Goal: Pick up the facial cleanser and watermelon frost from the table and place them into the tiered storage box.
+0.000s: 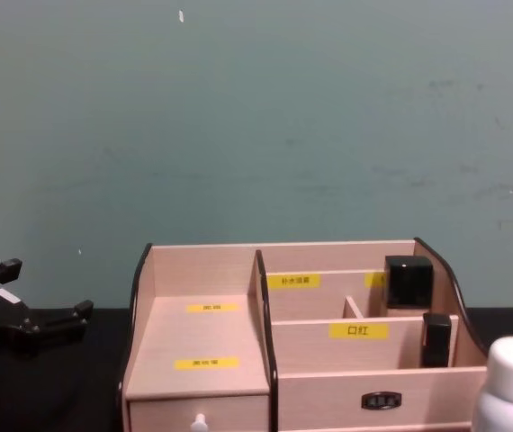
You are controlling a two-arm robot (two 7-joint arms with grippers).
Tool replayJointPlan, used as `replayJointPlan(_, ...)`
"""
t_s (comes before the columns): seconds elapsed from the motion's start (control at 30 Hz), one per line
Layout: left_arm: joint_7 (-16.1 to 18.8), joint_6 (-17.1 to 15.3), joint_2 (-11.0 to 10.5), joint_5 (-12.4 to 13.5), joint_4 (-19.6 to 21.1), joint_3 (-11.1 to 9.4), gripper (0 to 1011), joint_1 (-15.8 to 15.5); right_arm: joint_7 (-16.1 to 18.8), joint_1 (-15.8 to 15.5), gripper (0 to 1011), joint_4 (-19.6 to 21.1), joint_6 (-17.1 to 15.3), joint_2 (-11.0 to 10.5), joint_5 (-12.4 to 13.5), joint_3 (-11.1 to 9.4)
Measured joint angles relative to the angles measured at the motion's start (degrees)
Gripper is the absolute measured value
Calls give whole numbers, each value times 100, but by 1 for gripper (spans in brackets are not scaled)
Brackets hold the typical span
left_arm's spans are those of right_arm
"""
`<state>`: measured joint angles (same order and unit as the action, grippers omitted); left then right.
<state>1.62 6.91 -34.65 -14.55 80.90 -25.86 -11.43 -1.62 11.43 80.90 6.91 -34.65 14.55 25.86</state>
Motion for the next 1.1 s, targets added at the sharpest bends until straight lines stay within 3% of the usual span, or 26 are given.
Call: replayJointPlan(1.1, 0, 0, 0, 0, 0, 0, 1010, 0, 0, 0, 1002, 0, 0, 0, 0, 0)
